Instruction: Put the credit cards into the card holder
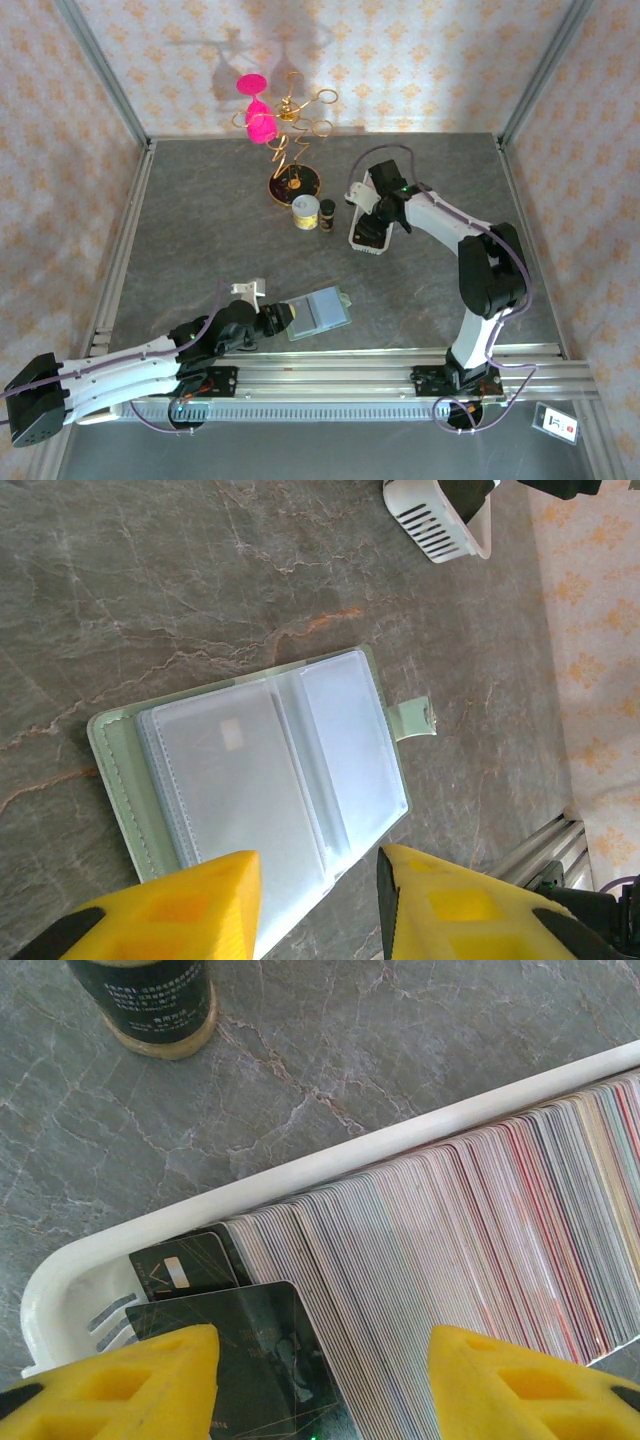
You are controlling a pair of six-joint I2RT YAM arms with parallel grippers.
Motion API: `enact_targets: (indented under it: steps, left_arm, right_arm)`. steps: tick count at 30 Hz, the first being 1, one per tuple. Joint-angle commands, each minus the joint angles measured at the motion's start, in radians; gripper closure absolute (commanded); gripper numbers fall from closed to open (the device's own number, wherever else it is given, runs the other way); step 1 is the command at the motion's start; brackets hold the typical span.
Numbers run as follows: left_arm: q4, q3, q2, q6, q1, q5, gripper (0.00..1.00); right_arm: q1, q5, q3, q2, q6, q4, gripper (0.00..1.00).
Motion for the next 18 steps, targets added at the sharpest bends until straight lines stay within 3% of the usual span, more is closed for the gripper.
enact_targets:
  steps: [1, 18]
  left_arm:
    - [0.019, -0.011, 0.002, 0.001, 0.0, 0.011, 0.64]
    - [0.03, -0.013, 0.019, 0.0, 0.0, 0.015, 0.68]
  right_arm:
    - [0.0, 0.028, 0.011, 0.014, -0.015, -0.012, 0.43]
    - [0.003, -0.076, -0.031, -0.029, -0.079, -0.085, 0.57]
